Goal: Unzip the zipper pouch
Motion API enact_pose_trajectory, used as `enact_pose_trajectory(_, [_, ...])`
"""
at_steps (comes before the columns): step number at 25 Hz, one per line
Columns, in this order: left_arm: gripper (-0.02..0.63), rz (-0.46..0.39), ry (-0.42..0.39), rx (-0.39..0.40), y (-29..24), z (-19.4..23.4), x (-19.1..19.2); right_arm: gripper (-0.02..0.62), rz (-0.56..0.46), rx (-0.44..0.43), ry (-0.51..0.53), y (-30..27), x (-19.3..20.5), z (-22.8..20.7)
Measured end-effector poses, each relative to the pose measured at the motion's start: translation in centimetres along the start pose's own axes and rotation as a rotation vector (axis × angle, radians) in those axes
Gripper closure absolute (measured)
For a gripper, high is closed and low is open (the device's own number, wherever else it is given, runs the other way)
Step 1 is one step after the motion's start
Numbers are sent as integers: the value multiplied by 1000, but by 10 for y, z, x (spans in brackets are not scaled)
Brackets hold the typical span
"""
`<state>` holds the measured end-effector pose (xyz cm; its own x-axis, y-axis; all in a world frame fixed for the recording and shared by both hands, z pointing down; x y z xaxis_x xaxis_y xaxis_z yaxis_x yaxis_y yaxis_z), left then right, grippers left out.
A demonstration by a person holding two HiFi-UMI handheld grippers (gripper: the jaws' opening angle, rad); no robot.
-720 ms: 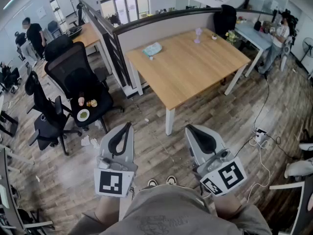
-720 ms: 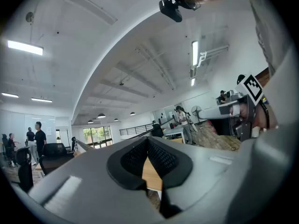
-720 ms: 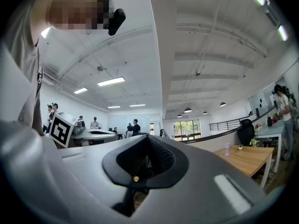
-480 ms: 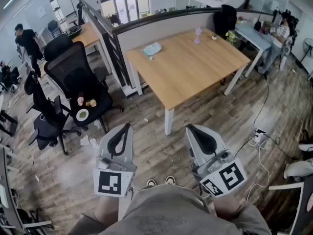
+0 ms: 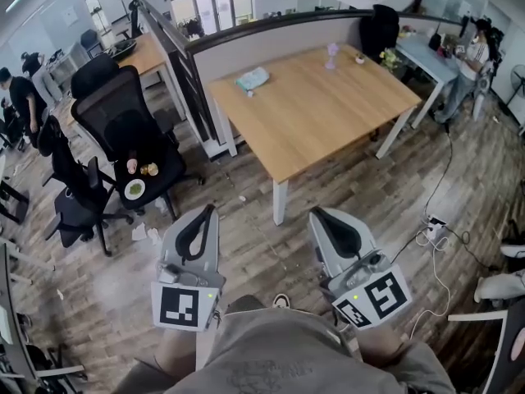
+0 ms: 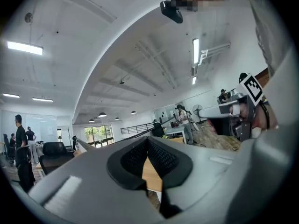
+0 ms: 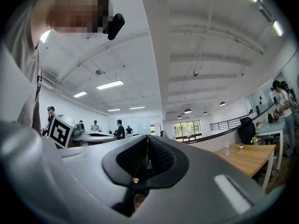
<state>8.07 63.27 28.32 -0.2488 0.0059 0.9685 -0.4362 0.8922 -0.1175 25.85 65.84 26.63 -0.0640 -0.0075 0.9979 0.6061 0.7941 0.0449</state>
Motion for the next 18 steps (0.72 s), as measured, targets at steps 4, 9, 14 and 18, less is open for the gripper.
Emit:
enact_pose_trajectory(4, [599, -72, 13, -74, -5, 7, -7, 557, 6, 1, -7, -5, 4, -13])
enact_pose_trajectory(9, [388, -104, 35, -138, -19, 19, -7, 367, -3, 45, -18, -18, 8, -35])
enact_pose_trajectory(14, [388, -80, 29, -146, -38, 33, 3, 368, 45, 21, 4, -45, 22, -46])
enact_pose_trajectory(18, [388, -61, 32, -144, -61, 52, 11, 368, 73, 10, -1, -76, 33, -58])
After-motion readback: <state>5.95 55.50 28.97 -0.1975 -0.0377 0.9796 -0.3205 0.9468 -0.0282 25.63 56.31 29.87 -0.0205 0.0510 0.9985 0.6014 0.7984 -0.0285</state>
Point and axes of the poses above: the fingertips, and each gripper's own axes: y backward along the fingers, z to its left, x out of its underside, the point moved 2 cm from there along y, backward along the fingers, and after that the axes turned 5 degrees about z, right-handed, at the moved point
